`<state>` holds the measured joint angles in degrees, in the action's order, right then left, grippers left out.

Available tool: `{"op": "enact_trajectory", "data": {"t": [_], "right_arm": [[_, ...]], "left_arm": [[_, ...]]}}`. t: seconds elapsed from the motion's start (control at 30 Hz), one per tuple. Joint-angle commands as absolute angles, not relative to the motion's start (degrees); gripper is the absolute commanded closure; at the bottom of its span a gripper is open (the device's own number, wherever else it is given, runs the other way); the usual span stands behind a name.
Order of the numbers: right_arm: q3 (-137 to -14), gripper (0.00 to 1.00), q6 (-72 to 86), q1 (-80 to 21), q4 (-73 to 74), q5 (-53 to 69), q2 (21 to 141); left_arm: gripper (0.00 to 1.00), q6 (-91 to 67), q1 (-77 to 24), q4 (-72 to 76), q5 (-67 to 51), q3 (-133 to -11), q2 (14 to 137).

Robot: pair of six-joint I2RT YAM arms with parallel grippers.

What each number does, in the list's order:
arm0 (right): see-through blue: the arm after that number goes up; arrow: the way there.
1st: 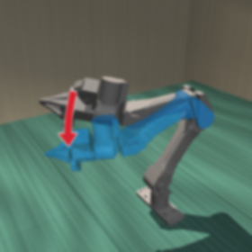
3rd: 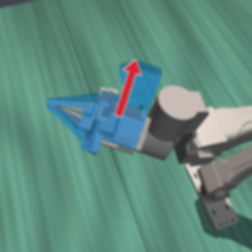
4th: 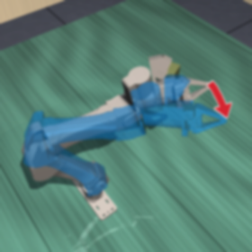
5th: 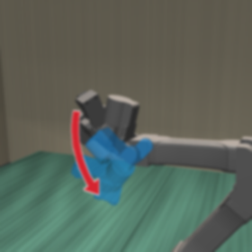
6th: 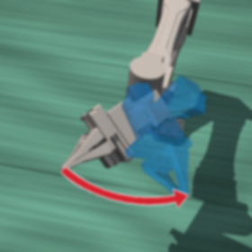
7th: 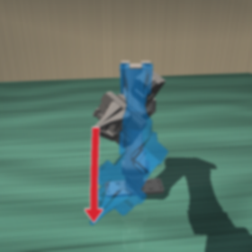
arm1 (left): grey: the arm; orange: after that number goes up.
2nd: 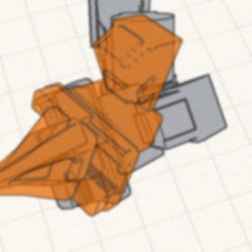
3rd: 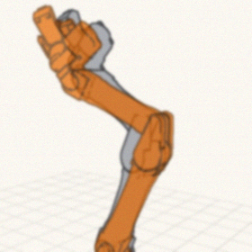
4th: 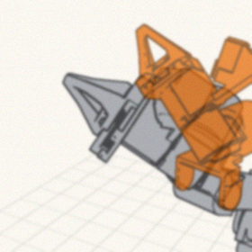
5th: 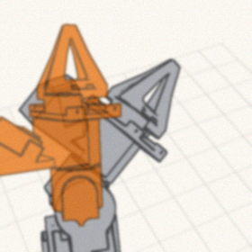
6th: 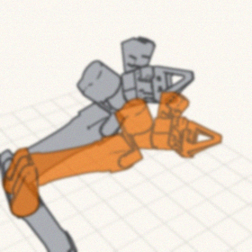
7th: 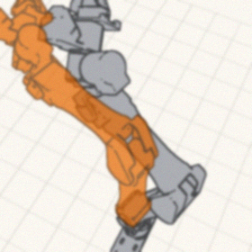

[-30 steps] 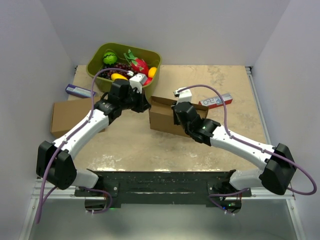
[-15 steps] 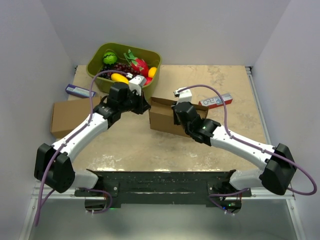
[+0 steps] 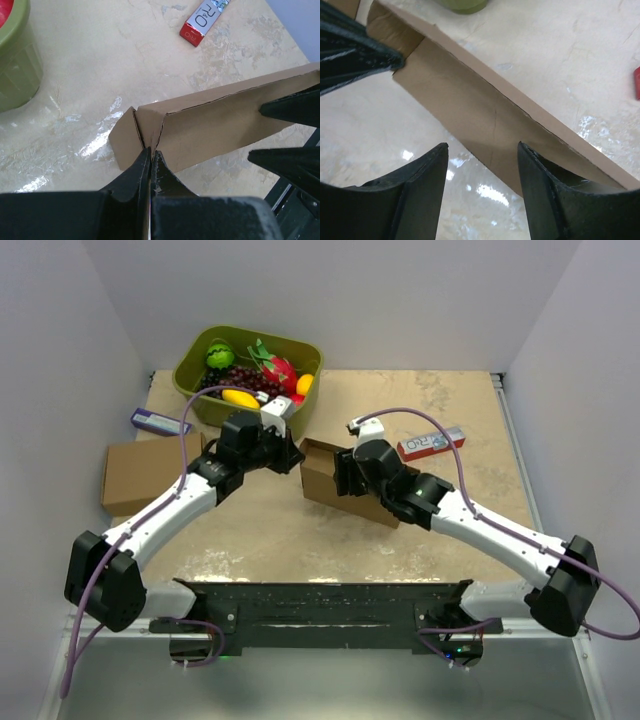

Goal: Fold the paper box

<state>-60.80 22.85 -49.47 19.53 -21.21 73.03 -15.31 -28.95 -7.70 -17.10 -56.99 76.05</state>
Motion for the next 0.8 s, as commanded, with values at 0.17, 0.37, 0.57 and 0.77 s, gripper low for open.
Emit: {"op": "enact_trajectory", "data": {"t": [0.17,0.37,0.57,0.77], "right_arm": [[-68.46,0.33,27.15,-49.31,41.54,-21.43,61.46],[-74.09,0.33,31.54,-49.22,56.48,-32.07,54.86],[-73.75,0.36,34.36,-49.22,61.35,-37.96,52.65],[-67.95,0.4,34.9,-47.55,57.76,-39.81,53.88]], "left_arm": [[1.0,-13.54,-30.06,-16.08,-15.03,-56.6,78.22],[1.0,-13.45,-30.85,-16.17,-13.97,-57.57,78.57],[1.0,-13.01,-31.29,-16.35,-13.97,-58.36,79.28],[1.0,-12.48,-31.82,-16.7,-13.8,-58.71,79.45]]}}
